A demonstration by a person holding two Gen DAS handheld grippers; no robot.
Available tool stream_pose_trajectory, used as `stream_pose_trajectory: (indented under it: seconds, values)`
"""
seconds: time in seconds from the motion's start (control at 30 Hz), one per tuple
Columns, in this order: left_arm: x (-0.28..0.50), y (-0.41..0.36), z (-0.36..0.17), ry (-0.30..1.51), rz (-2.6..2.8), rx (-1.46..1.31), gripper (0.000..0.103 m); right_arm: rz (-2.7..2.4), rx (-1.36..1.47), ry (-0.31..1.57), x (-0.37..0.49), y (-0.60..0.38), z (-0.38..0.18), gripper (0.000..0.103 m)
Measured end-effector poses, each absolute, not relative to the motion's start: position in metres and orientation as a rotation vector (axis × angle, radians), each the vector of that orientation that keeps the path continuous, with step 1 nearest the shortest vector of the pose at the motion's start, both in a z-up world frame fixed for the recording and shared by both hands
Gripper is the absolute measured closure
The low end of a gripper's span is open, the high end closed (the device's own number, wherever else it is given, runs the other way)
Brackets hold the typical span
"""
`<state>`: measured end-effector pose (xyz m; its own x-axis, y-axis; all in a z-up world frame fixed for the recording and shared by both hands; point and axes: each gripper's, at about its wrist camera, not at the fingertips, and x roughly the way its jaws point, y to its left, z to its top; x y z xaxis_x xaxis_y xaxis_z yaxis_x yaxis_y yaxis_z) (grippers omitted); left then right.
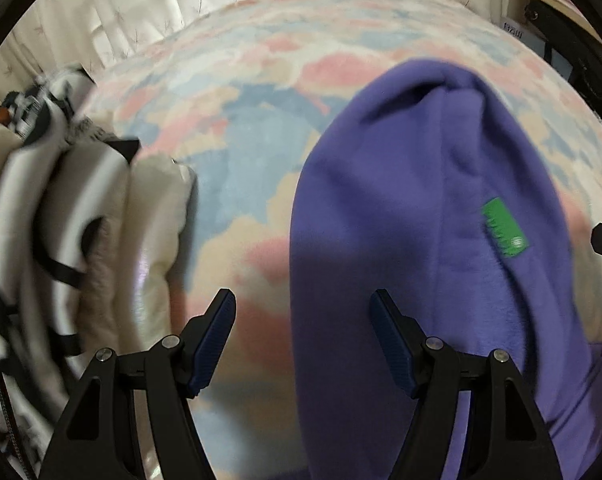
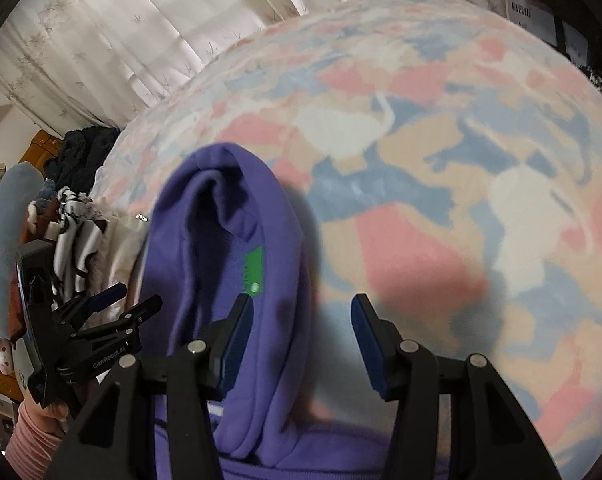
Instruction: Fold large clothes
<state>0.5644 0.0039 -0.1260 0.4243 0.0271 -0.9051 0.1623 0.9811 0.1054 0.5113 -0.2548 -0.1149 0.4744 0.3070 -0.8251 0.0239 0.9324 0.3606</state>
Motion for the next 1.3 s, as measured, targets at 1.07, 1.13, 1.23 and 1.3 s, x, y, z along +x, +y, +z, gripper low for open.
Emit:
stream_pose_trajectory:
  seconds: [1.07, 1.13, 1.23, 1.3]
  values:
    - [0.523, 0.021, -0.071, 1.008, -0.087, 0.185, 0.1, 0.2, 0.3, 0.876, 0.504, -0.244, -0.081, 0.097]
    - [0.504, 0.029, -0.053, 0.993, -0.091, 0.174, 0.1, 0.218, 0.298, 0.855, 0.483, -0.246, -0.066, 0.097]
    - [0.472, 0.034, -0.031, 0.976, -0.103, 0.177, 0.1, 0.245, 0.28, 0.824, 0.452, -0.245, -0.044, 0.097]
    - [0.444, 0.036, -0.018, 0.963, -0.115, 0.181, 0.1, 0.272, 0.264, 0.804, 0.427, -0.24, -0.029, 0.097]
